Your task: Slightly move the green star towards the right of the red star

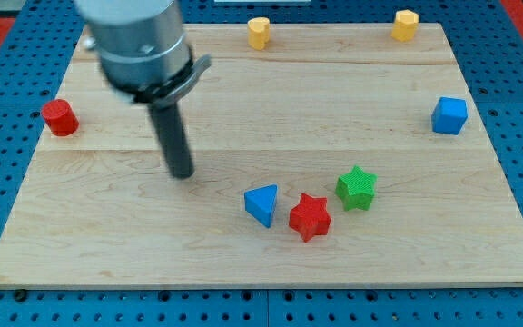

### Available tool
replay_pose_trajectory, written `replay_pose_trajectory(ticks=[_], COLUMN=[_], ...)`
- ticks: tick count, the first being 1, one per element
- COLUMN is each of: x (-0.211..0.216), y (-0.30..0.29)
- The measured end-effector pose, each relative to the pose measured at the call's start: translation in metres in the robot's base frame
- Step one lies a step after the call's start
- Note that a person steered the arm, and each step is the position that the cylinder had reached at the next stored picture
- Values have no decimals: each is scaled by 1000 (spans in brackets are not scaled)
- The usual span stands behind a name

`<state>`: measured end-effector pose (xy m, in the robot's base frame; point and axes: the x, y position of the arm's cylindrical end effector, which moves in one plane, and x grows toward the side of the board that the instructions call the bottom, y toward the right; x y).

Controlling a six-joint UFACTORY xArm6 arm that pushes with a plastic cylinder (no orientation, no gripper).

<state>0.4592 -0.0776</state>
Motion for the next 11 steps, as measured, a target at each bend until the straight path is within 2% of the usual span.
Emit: replay_pose_trajectory(ticks=[1, 2, 3, 4, 6, 8, 11], x=[-42, -59, -45, -9, 18, 9, 28], y=[115, 210, 220, 220, 220, 193, 193])
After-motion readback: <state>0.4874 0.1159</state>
